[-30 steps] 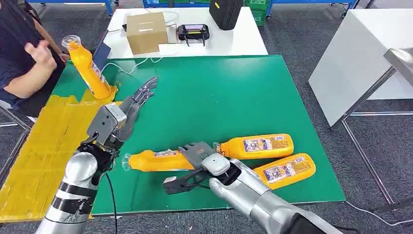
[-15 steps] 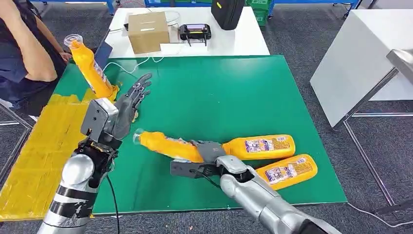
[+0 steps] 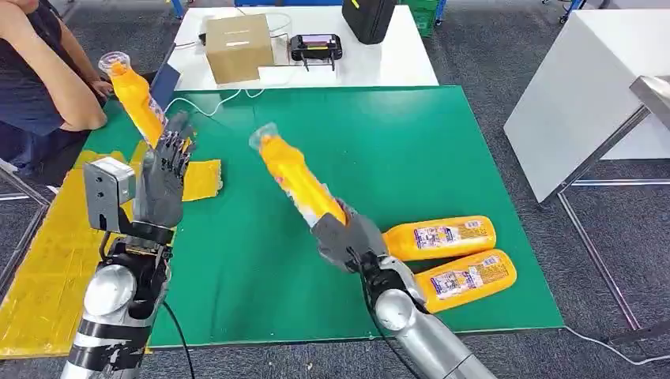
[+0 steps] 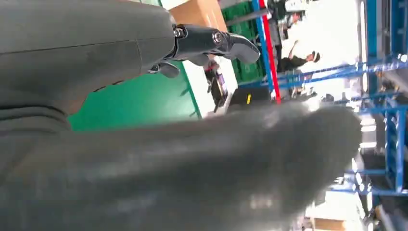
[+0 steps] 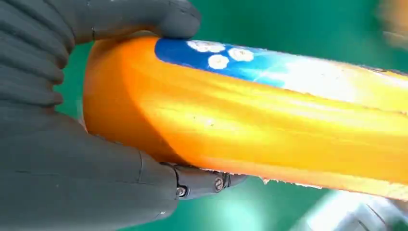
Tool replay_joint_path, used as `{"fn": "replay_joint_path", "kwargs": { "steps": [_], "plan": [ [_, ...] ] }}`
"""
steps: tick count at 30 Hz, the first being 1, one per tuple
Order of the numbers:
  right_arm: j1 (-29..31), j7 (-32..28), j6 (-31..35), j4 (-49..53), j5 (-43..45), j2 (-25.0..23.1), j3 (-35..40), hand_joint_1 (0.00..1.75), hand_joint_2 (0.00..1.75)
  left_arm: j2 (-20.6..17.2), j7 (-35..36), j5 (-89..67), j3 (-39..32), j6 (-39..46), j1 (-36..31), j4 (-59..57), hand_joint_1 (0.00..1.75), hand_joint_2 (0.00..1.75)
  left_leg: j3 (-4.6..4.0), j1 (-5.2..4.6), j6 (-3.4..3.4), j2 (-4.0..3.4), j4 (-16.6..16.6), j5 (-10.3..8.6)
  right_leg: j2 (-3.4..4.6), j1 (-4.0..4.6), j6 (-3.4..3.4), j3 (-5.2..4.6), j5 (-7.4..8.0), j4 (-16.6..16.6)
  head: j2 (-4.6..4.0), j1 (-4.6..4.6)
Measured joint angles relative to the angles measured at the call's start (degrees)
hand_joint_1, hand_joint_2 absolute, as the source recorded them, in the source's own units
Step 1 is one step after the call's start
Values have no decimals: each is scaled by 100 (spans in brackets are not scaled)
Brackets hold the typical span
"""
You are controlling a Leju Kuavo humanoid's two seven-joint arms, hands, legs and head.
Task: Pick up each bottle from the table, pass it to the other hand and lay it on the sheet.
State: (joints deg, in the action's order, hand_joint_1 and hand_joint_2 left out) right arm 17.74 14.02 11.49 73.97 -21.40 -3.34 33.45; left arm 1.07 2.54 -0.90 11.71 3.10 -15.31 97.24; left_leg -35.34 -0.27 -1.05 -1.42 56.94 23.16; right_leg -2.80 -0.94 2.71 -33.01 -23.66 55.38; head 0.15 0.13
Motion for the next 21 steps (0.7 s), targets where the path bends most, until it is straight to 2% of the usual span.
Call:
{"fn": "replay_joint_path", "kwargs": {
  "steps": [6,13,21],
  "plan": [
    [-285,-520,499,802,110,-22,-171,175,175,85,155,341,22,210,162,107,0,175,-15,-1,0,0,0,2,-1,-1,0,-14,-2,-1,0,4],
    [-383,-630,711,1114,160,-22,-173,175,175,100,236,481,157,348,209,160,0,175,-15,-1,0,0,0,1,-1,0,0,-15,-2,-1,0,2],
    [-434,-718,724,1188,-89,22,-167,175,175,98,531,1250,326,9,331,160,0,175,-16,-1,0,0,0,2,-1,-1,0,-15,-2,-1,0,4]
  ]
}}
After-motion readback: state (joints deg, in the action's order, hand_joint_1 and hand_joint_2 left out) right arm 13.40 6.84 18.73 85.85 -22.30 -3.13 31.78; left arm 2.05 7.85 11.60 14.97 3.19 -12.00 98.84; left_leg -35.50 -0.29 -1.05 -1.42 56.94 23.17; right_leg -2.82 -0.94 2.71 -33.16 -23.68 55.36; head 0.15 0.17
